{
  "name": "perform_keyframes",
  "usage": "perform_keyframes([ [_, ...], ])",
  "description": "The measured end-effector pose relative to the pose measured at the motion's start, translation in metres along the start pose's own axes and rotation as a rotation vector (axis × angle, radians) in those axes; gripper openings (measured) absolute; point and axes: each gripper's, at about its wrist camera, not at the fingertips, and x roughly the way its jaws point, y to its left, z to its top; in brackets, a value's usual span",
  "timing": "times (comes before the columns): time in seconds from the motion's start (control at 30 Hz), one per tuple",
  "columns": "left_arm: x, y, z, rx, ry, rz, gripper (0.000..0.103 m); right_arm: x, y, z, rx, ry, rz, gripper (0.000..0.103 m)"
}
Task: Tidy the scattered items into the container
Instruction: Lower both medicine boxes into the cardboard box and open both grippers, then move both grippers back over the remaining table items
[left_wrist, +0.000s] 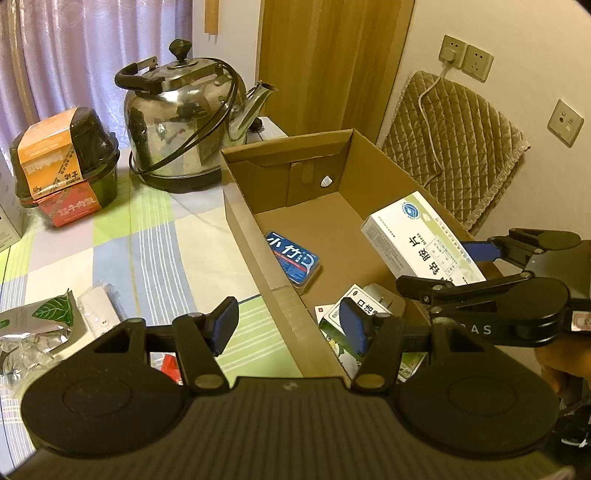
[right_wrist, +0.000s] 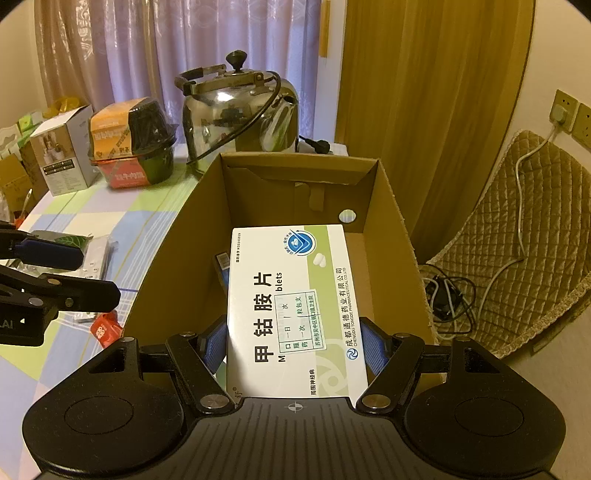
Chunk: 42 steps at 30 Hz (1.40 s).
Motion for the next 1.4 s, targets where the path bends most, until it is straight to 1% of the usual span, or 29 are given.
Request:
perform_keyframes([
  [0.67,-0.005,0.009,-0.004,-0.016,0.001,0.007,0.056,0.004,0.012,-0.002,-0.02,-0.003,0.024,0.074],
  [0.93,-0.019,0.021,-0.011,-0.03,-0.014,0.025,0.057,-0.004,0.017,0.001,-0.02,-0.005,0.02,0.074],
  [1.17,-0.047,0.051,-0.033,-0.08,-0.024,0.084,0.06,-0.026,0.023,0.003,0.017,-0.041,0.025,0.074],
  [1.4,-0.083,0.094,-0.077,-0.156,-0.014,0.177,0.062,-0.052,0.056,0.005,0.002,-0.088,0.09,0.074],
])
